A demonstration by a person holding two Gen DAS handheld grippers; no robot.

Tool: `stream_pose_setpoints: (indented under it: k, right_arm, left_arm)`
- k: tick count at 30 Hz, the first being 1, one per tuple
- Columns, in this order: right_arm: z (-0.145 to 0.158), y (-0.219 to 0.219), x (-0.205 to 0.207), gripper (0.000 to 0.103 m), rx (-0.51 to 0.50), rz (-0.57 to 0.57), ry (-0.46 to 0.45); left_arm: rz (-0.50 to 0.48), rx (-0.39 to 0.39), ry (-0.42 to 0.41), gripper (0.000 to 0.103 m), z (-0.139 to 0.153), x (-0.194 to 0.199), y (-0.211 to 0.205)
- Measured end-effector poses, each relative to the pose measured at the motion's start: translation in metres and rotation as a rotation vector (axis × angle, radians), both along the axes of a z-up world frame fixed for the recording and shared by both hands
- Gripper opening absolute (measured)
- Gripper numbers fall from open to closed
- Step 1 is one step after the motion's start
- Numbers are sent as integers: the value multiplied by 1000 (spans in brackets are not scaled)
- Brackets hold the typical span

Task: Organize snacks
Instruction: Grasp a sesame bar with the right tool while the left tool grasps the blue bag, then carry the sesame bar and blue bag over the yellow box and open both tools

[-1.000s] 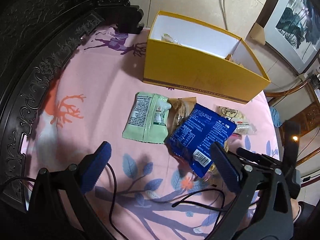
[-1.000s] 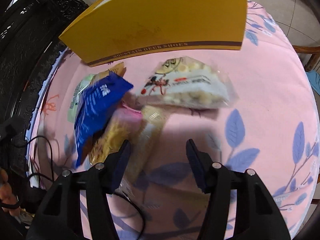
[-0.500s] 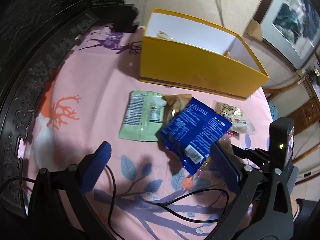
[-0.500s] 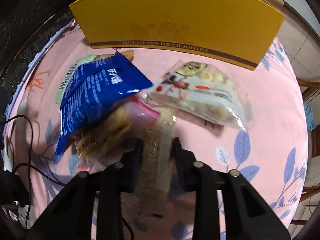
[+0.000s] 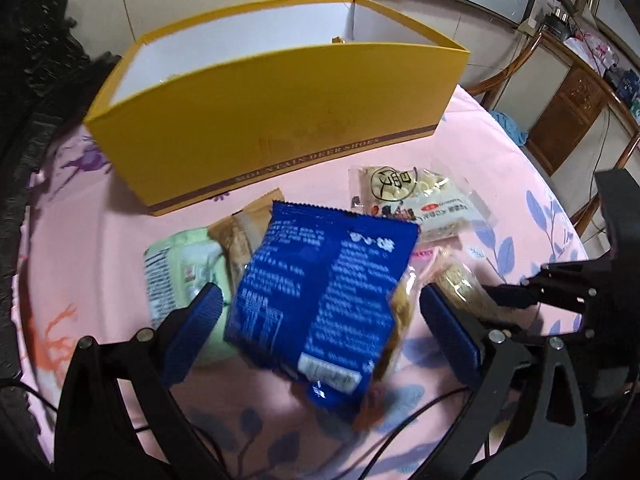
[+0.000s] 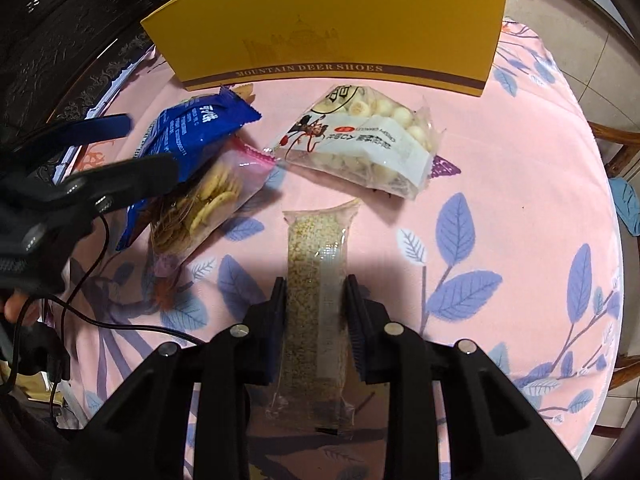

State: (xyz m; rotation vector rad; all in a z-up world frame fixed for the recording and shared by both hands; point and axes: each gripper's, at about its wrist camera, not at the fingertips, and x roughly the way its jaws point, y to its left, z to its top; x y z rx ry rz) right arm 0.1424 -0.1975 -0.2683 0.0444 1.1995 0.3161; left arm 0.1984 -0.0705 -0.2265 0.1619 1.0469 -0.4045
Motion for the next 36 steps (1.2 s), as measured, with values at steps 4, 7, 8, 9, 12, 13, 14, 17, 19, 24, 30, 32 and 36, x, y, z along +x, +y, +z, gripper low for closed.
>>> stream_pose_setpoints:
  k: [4,7,8,9,12,13,14,17,19,24,30,32,36]
  right_arm:
    - [1,-3,-1,30,17,-1,-1]
    - [1,-5,-1,30,23,-2,-2]
    - [2,-7,-2,30,24,-2,-2]
    - [2,-10,-3,30,26,-2,-3]
    - [2,-11,-4,30,27,-1,-3]
    - [2,-11,-4,30,26,-1,-3]
    - [2,-10,-3,30,26,0,-3]
    - [2,-10,-3,30,27,2,-4]
    - [2,-9,-3,30,23,2,-6]
    - [3,-8,-4,30,15,8,-11]
    - [3,-6,-5,30,0,13,-16]
    - [3,-4,-6,30,-4,13,-18]
    - [2,-4,-6,30,-5,12,-18]
  left_arm:
    - [-11,-21,58,101,-11,16,5]
    - [-26,-33,72,101,-16,17,8]
    - [-29,-34,78,101,-17,18,8]
    - [-31,-32,84,101,-19,19,8]
    - [-37,-43,102,101,-23,22,7]
    - [-37,-44,104,101,-24,23,6]
    - [-33,-41,100,100,-26,23,5]
    - [-28,-38,87,93,-25,22,5]
    - [-27,-44,78,91,-23,19,6]
    - [14,-70,57,87,-19,11,12]
    - [75,-104,45,84,-11,2,22]
    - [83,-105,42,84,-10,0,25]
    - [115,-125,38,83,-6,-5,31]
